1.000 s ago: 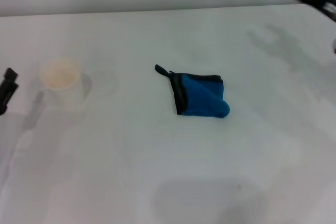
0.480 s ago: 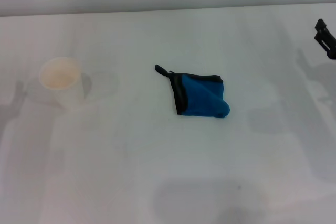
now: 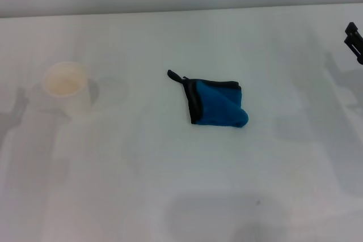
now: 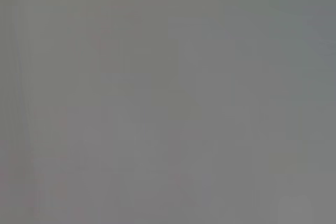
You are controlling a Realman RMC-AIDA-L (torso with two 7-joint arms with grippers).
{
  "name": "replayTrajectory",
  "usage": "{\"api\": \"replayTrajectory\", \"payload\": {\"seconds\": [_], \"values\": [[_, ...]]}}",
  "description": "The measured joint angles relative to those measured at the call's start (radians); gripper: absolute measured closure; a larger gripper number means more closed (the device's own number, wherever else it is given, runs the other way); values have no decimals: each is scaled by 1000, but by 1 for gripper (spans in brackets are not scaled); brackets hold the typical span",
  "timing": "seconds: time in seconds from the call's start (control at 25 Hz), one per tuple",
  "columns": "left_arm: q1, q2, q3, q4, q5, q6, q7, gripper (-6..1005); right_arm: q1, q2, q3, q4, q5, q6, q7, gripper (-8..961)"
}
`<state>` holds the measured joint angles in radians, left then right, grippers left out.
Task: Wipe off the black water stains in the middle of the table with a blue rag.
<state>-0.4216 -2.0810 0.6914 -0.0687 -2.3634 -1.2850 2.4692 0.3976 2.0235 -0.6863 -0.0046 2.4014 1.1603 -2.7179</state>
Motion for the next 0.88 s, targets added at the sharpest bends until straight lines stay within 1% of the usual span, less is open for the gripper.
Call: {"api": "replayTrajectory", "payload": {"seconds": [0.2, 0.6, 0.76, 0.88], "values": [[0, -1, -5, 0, -2, 11, 0, 119, 1, -4, 5, -7, 1, -53, 9, 97], [-7, -1, -4, 24, -3, 79, 1, 119, -5, -8, 11, -35, 1, -108, 19, 97], [-9, -4, -2, 20, -1, 86, 13, 119, 7, -8, 11, -46, 1, -111, 21, 97], [-11, -5, -2, 14, 0, 89, 15, 119, 21, -8, 11, -68, 1, -142, 22, 97]]}}
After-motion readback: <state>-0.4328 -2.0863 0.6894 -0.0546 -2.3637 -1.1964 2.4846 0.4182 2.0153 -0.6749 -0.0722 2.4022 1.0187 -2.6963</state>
